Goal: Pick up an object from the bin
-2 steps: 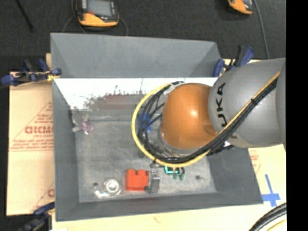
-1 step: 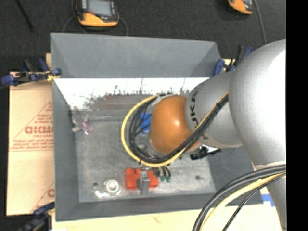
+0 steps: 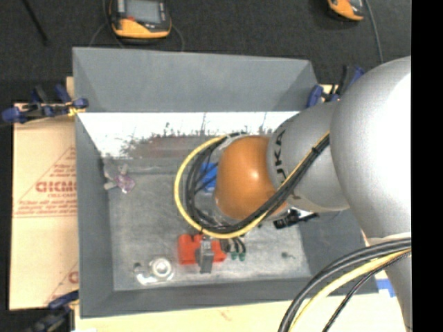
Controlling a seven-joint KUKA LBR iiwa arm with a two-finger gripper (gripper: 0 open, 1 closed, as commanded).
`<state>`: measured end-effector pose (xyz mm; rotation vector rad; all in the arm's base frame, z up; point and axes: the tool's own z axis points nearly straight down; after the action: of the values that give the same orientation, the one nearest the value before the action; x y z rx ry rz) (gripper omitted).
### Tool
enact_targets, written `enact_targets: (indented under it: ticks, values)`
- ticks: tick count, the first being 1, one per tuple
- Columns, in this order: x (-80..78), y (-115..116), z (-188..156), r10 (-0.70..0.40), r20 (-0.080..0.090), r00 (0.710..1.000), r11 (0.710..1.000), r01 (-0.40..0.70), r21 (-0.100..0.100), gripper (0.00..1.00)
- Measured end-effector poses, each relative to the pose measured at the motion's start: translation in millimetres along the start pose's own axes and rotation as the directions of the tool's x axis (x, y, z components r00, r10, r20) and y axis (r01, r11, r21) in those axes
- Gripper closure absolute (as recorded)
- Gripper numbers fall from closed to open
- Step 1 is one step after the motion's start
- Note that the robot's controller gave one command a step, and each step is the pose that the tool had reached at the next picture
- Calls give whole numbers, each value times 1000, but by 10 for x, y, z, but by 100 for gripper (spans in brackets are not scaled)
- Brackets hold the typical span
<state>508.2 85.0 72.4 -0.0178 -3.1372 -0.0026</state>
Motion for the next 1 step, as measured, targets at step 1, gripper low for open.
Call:
enact_targets:
  ticks: [1]
  values:
    - [195,-223,-1125,-4,13,1000,1000,4,1,100]
